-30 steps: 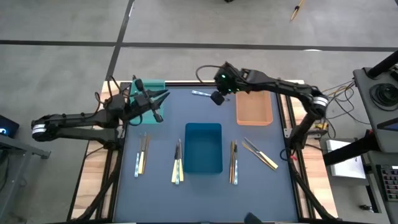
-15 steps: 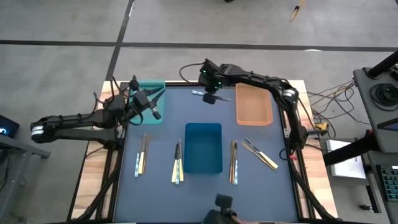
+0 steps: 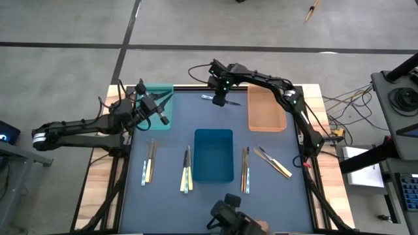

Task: Sort silverware by color (type)
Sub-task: Put the top right blue and white knife into the orange bin

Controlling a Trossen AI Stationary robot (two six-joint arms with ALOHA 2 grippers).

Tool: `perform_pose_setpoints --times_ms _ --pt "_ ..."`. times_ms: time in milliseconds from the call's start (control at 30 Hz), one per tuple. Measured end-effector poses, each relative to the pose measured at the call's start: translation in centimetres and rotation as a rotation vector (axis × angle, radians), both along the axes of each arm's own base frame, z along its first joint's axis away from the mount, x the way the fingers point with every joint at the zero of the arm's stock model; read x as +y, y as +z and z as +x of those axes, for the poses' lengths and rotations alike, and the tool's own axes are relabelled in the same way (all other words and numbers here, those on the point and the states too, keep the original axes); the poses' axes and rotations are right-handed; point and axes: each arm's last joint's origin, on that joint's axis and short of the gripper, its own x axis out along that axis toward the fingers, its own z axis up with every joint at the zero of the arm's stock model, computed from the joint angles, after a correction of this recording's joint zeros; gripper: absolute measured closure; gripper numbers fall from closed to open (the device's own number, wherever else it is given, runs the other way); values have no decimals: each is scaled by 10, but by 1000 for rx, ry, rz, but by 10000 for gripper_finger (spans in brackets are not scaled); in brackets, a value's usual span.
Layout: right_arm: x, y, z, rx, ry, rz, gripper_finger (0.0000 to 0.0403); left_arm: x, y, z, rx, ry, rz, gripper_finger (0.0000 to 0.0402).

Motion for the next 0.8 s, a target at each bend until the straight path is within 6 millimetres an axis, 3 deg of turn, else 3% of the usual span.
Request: perform_pose_setpoints --times_ms 200,567,800 --pt "0 -7 1 20 41 -6 381 0 0 0 4 0 5 365" --pt "2 -16 1 45 149 -39 269 0 0 0 5 0 6 365" --pt "4 -25 -1 53 124 -20 250 0 0 0 4 0 6 365"
